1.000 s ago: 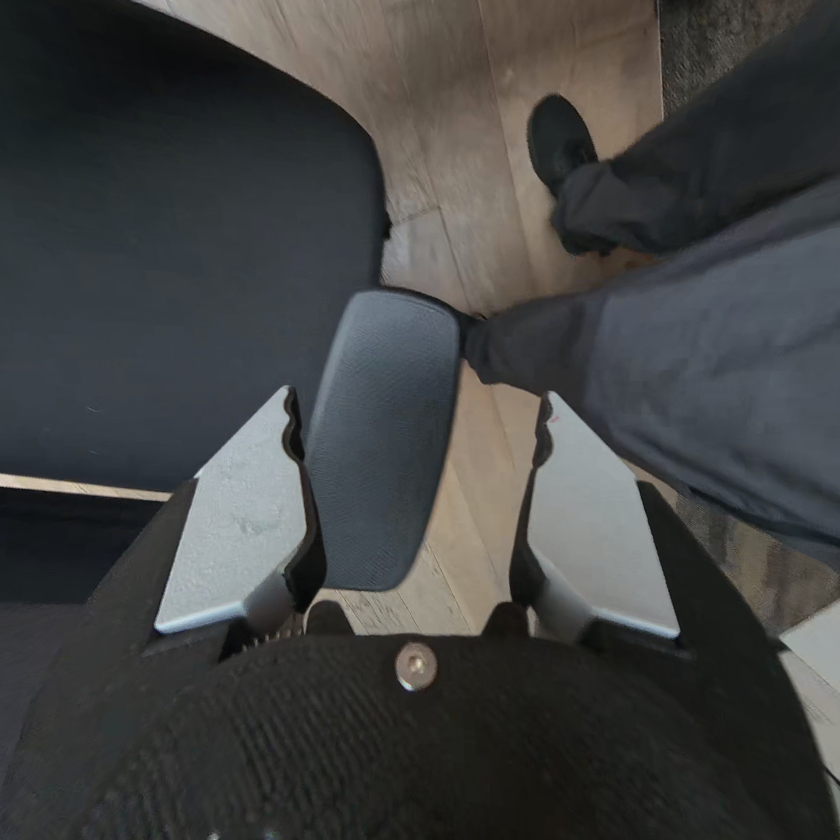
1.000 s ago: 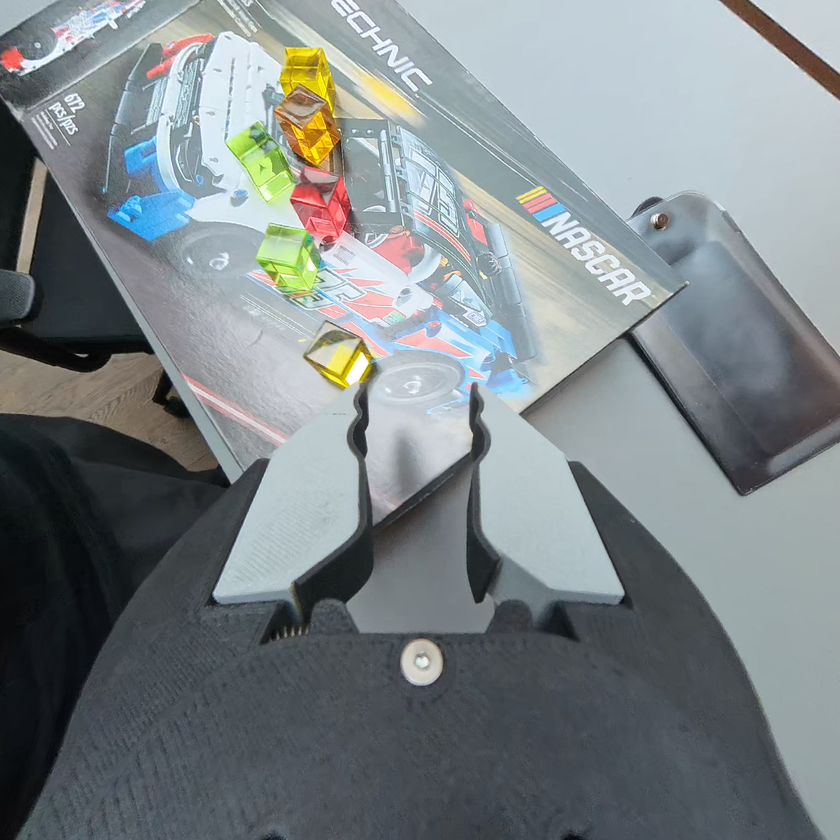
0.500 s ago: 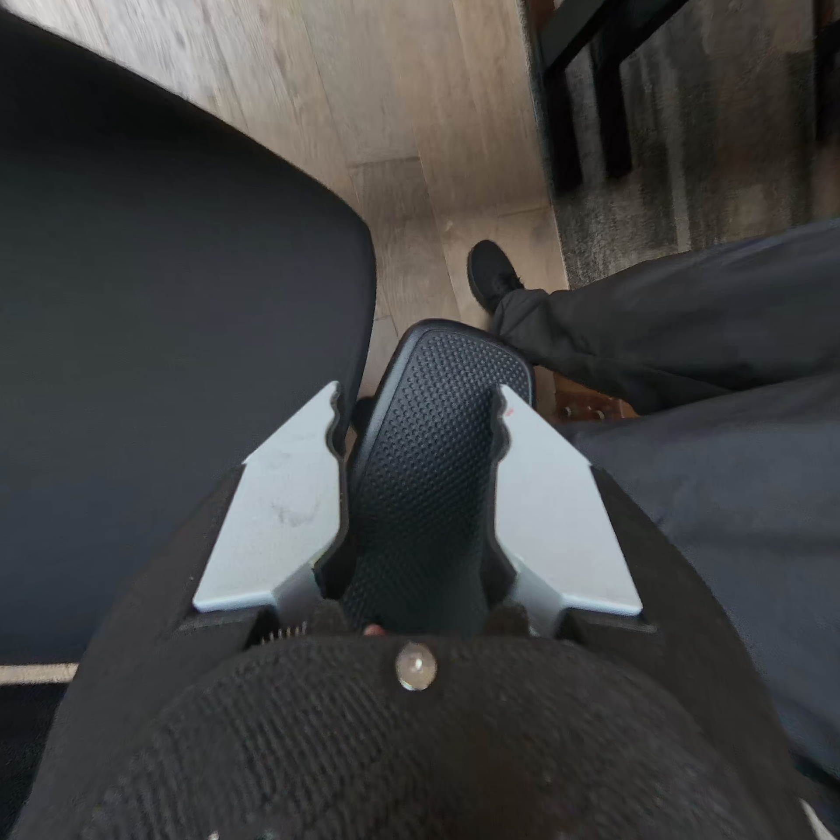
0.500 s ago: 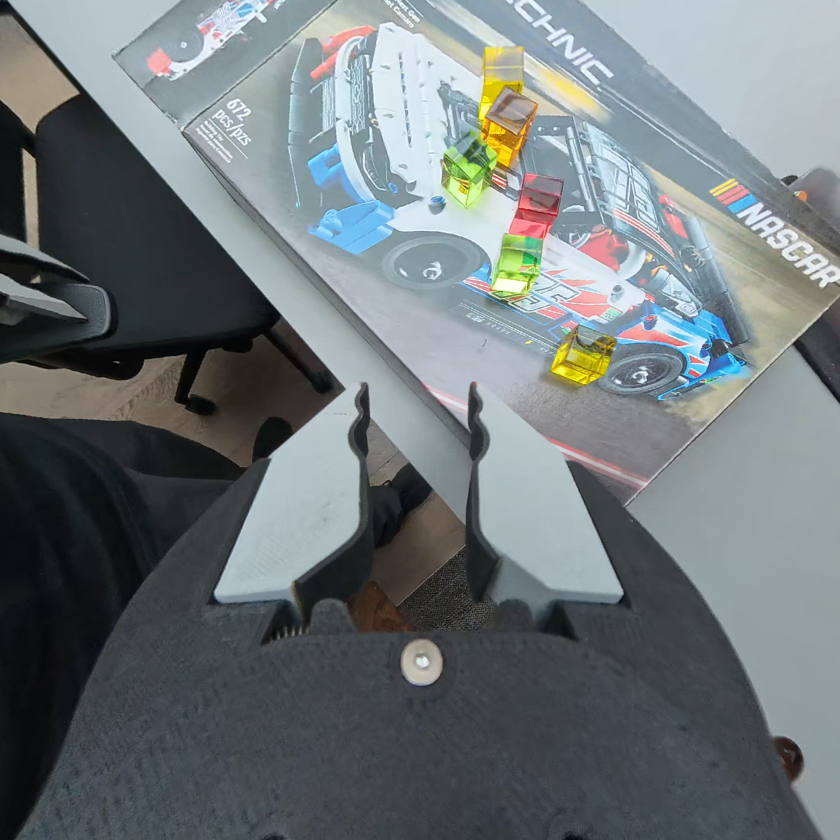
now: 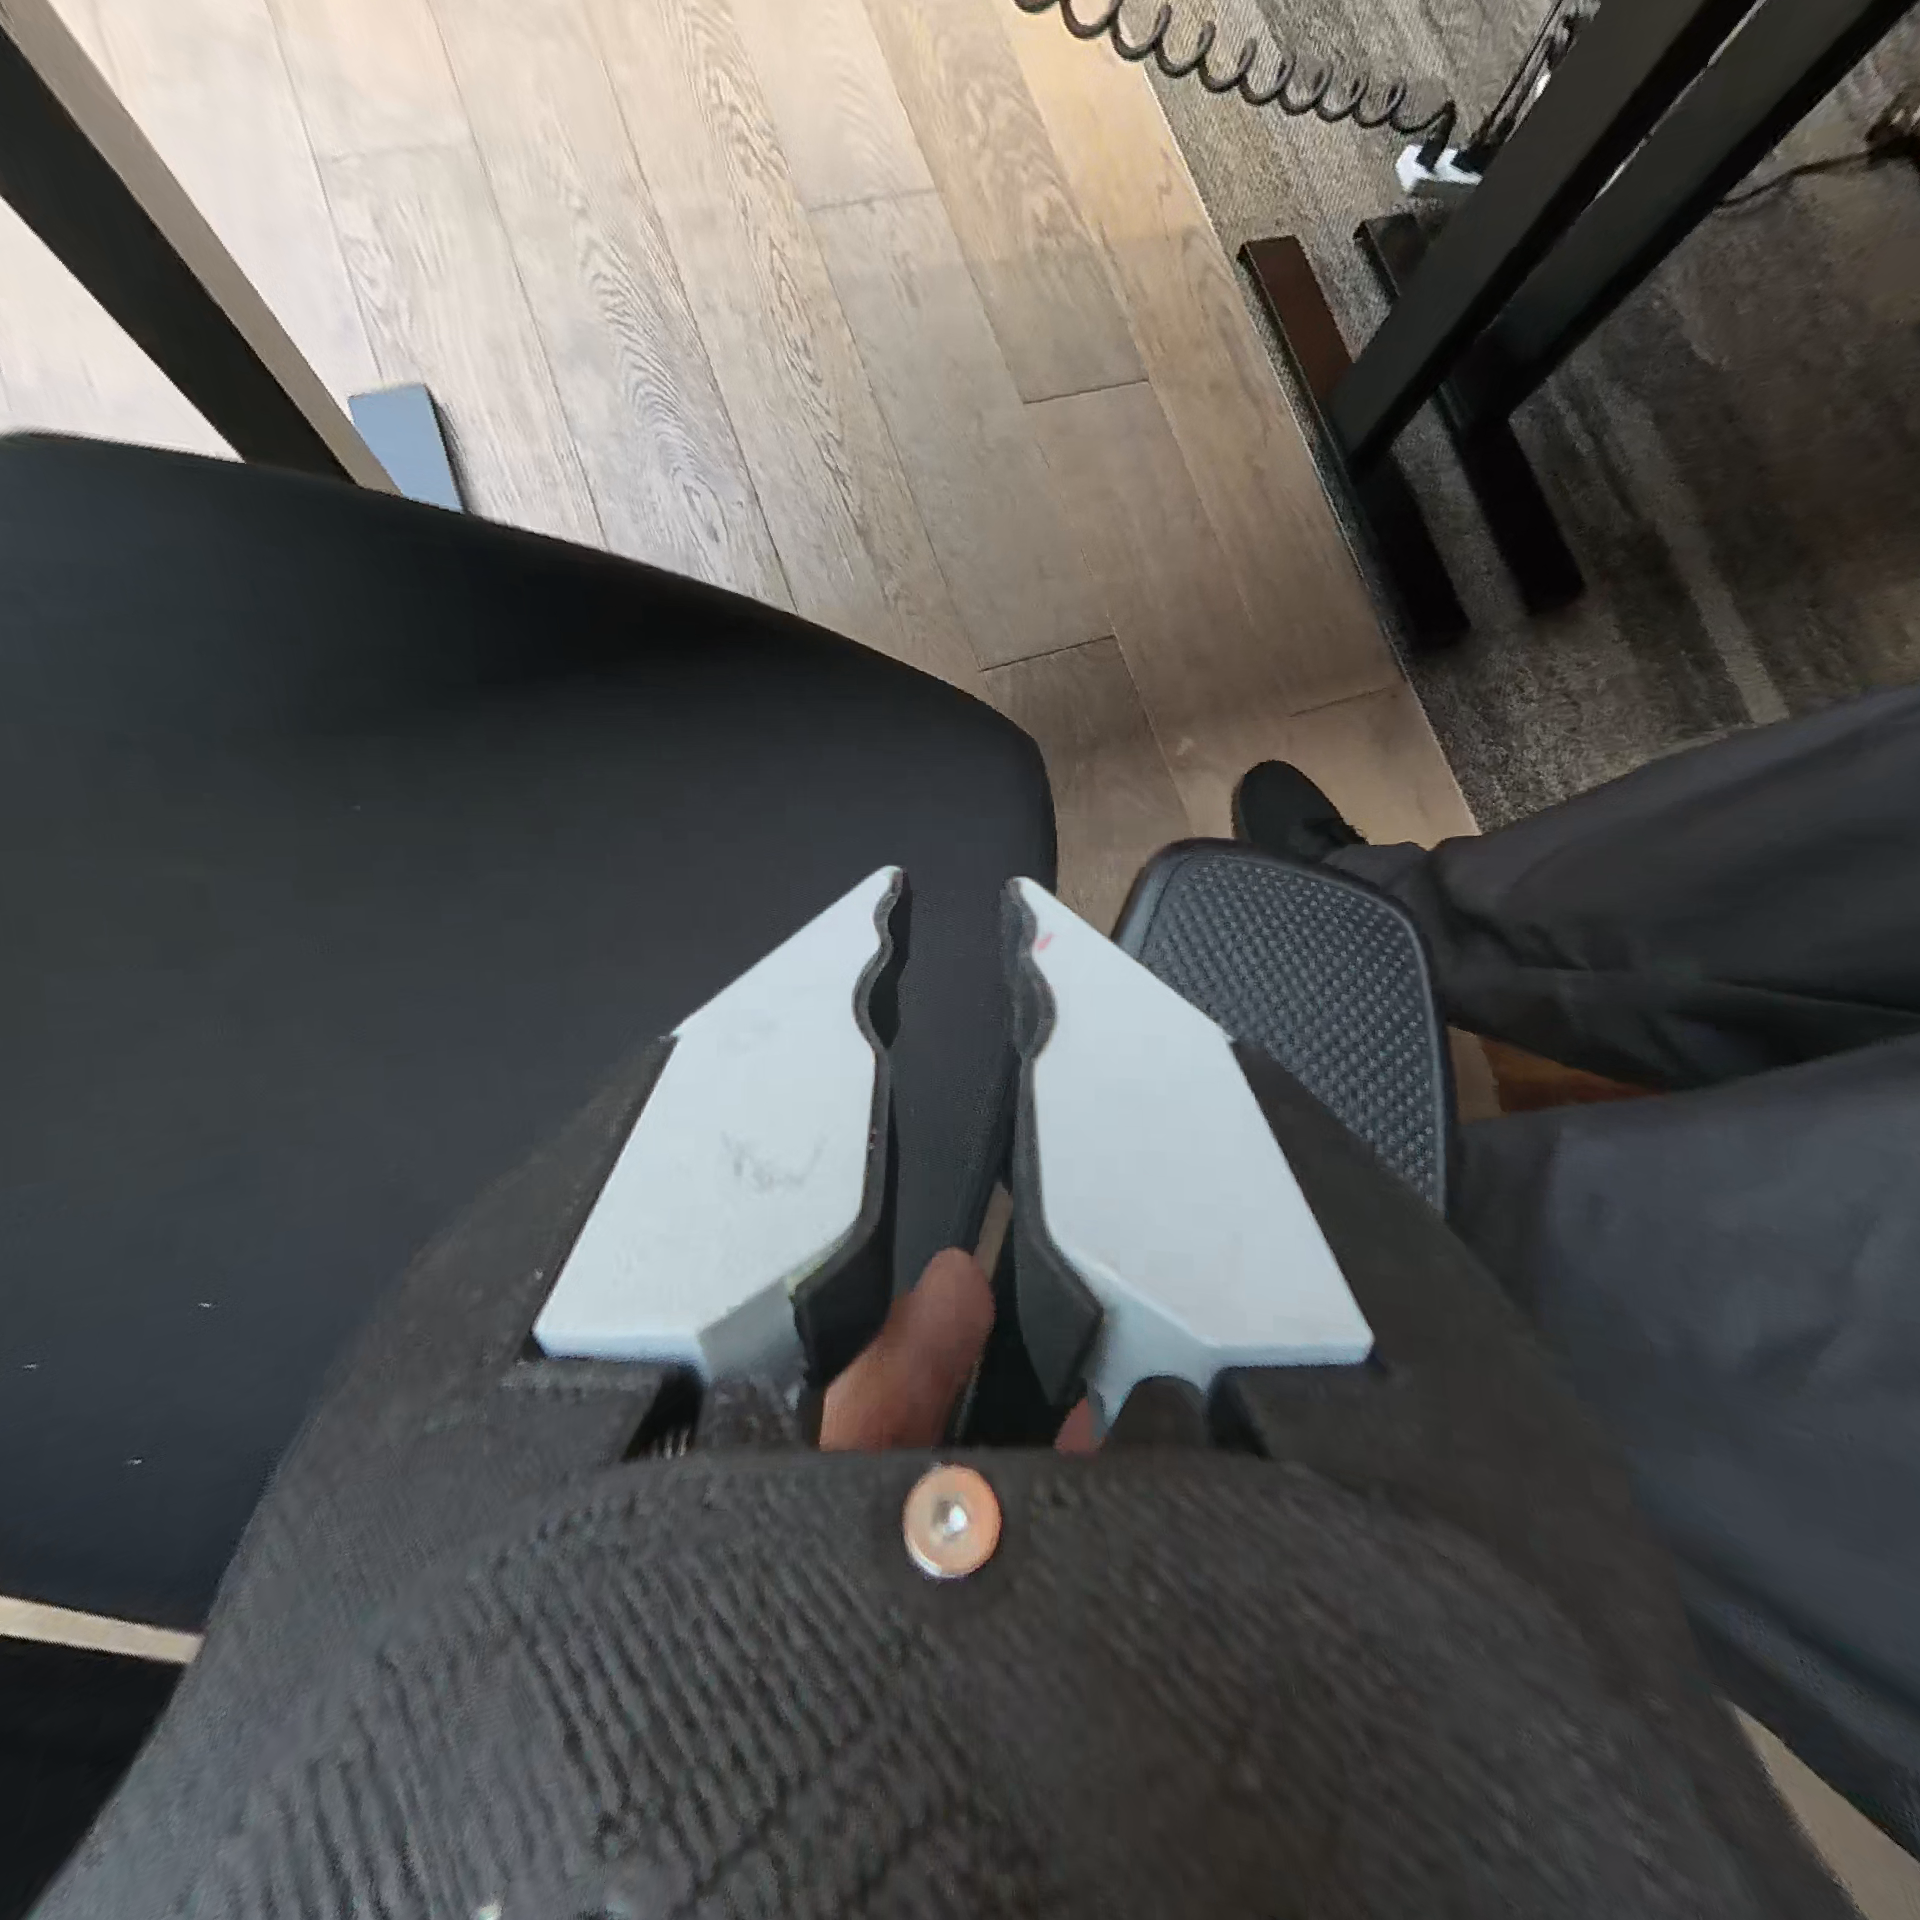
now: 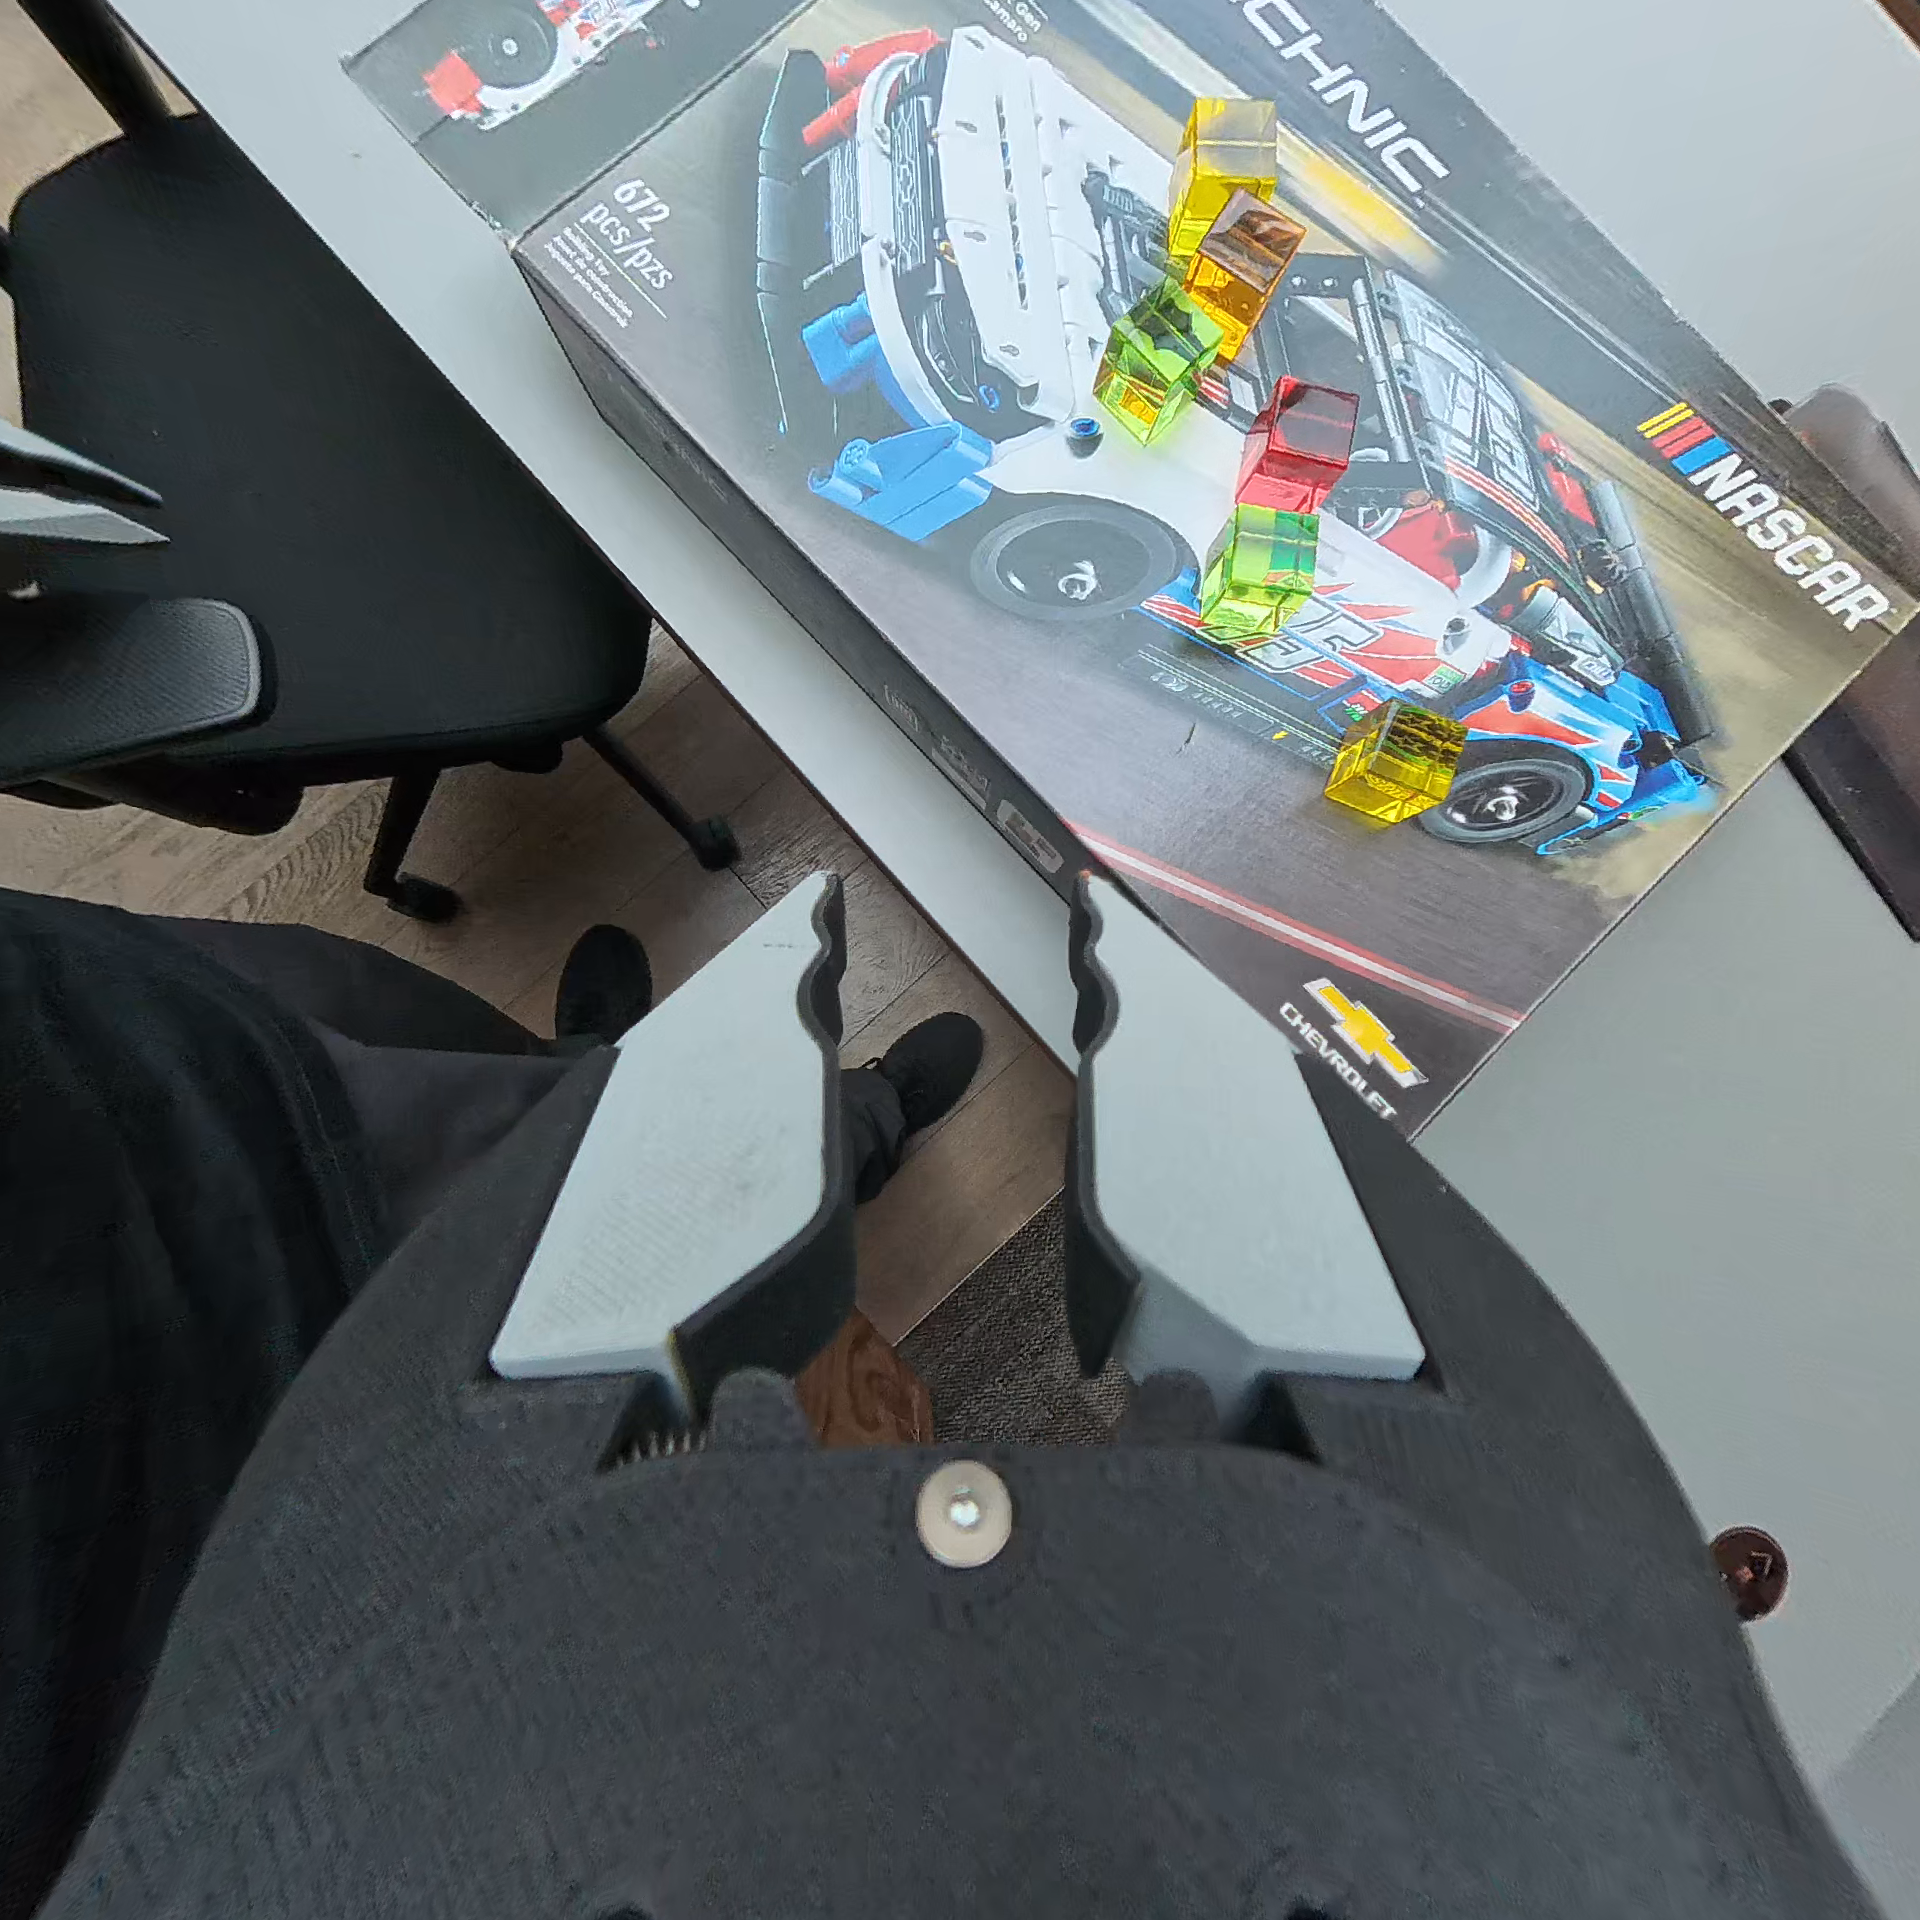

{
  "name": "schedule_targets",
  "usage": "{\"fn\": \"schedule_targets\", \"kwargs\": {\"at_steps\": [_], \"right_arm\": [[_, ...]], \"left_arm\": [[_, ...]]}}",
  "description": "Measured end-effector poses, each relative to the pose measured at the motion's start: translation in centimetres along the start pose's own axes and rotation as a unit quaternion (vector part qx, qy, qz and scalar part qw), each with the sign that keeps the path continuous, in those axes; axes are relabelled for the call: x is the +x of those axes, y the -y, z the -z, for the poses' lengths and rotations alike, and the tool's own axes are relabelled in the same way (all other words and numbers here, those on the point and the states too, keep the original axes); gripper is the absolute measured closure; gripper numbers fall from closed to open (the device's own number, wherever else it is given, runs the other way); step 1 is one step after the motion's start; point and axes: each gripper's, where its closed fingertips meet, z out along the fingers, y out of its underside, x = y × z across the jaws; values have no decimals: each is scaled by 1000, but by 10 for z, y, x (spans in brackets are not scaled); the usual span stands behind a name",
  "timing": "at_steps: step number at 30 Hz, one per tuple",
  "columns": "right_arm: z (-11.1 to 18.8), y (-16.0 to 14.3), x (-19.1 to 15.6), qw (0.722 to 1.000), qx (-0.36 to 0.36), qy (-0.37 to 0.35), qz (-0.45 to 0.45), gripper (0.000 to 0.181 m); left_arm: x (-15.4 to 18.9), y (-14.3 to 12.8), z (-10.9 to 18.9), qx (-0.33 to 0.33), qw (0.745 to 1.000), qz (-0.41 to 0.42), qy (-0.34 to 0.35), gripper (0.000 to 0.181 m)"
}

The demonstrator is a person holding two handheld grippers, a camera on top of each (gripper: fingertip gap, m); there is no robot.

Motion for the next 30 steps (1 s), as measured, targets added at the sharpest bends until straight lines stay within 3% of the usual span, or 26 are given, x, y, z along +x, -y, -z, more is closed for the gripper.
{"fn": "schedule_targets", "kwargs": {"at_steps": [4, 6, 10, 21, 30], "right_arm": [[3, -3, -3, 1000, -6, -1, 3, 140], [3, -7, -5, 1000, -14, 0, 7, 141], [1, -7, -9, 1000, -18, 6, 13, 140], [-8, -4, -17, 999, -9, 23, 21, 140], [-12, -11, -25, 999, 5, 36, 5, 140]], "left_arm": [[4, -26, -7, -28, 995, 77, -55, 161], [4, -29, -6, -23, 992, 99, -73, 154], [8, -33, -2, -29, 987, 127, -95, 157], [18, -43, 5, -40, 987, 132, -87, 162], [52, -86, 32, -86, 981, 121, -124, 156]]}}
